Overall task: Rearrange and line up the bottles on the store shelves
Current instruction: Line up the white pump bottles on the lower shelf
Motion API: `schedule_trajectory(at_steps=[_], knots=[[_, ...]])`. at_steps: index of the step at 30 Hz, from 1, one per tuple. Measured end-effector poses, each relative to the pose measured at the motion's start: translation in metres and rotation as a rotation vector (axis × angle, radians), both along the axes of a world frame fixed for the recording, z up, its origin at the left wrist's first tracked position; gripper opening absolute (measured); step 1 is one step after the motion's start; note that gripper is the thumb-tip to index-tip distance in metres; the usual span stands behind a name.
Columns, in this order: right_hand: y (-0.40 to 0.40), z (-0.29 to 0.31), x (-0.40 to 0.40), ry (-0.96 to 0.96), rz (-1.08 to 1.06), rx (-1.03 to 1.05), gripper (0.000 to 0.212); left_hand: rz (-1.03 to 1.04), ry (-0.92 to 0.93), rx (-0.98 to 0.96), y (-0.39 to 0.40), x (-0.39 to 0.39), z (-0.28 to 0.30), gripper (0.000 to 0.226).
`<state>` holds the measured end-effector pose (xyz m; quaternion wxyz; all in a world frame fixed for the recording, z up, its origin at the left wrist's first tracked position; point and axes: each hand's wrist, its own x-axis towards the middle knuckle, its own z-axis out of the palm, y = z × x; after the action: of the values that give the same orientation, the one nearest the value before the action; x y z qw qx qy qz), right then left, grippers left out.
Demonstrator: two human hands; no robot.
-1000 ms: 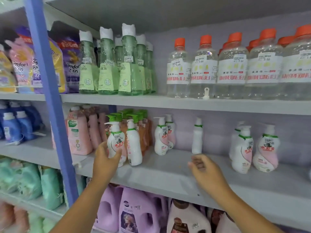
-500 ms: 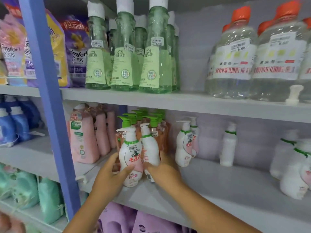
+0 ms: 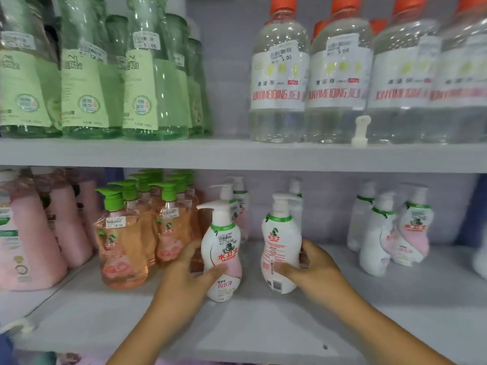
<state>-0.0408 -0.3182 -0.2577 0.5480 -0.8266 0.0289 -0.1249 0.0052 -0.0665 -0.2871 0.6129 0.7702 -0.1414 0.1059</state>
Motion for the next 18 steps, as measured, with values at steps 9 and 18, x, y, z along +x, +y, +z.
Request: schedule_trajectory(at_steps=[9, 18], knots=[[-0.146, -0.011, -0.083, -0.024, -0.165, 0.033, 0.044, -0.174, -0.036, 0.136, -0.158, -0.023, 0.008, 0.044], [-0.276, -0.017, -0.134, -0.036, -0.222, 0.05, 0.038, -0.16, -0.039, 0.118, -0.288, -0.076, 0.011, 0.039]])
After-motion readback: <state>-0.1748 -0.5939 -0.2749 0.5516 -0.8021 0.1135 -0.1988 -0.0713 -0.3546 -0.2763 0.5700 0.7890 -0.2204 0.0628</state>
